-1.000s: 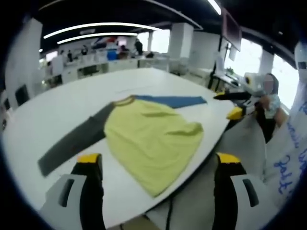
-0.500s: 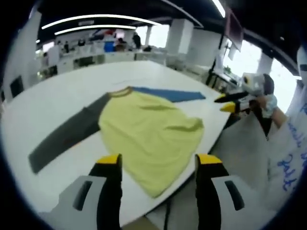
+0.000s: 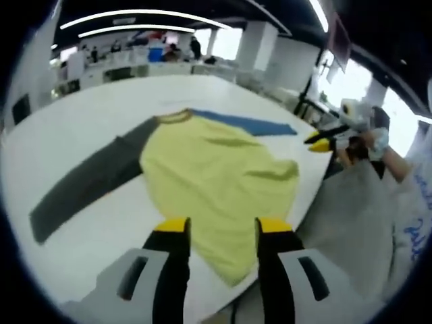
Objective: Fold the garment on the visible template until the final outline fits inside the template.
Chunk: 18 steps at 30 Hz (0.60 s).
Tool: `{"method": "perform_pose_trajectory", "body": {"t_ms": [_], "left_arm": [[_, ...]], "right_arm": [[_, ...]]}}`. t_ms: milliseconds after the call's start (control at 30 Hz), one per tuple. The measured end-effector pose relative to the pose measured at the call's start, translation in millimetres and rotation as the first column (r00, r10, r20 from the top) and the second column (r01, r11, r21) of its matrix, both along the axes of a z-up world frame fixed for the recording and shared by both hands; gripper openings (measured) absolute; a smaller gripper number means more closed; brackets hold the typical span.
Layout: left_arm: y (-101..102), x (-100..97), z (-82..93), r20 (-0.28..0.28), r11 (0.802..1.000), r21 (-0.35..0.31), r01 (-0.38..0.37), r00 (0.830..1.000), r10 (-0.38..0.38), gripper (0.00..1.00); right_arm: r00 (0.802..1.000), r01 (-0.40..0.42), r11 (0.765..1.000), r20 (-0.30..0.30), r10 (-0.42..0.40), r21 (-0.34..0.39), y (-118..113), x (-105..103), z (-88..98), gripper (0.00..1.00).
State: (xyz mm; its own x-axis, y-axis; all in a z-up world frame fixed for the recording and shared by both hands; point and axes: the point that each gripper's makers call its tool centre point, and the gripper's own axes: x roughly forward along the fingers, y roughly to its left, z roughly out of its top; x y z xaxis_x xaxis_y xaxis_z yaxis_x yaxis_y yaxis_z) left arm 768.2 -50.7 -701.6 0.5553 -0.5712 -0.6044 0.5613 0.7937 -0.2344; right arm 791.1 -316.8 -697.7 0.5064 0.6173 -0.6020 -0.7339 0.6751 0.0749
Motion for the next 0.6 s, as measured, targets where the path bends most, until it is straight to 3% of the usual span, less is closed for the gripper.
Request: {"method": "perform_pose_trajectory", "body": {"t_ms": [233,600], "left_arm": [[6.7,1.9,-25.7,-0.060,1.000,0.003,-0.019,0.998,0.019,0.28],[6.9,11.5,-55.8,-0.137,1.000,0.008,-0.021,0.990,0.022,0.24]], "right_arm": [[0.997,-0.038,0.998,-0.065,0.035,-0.055,-2.0,-1.6,-29.4,0.16],[0.992,-0.060,0.995,-0.116,0.051,-0.080,0.1,20.6,-45.3,0.14]]}}
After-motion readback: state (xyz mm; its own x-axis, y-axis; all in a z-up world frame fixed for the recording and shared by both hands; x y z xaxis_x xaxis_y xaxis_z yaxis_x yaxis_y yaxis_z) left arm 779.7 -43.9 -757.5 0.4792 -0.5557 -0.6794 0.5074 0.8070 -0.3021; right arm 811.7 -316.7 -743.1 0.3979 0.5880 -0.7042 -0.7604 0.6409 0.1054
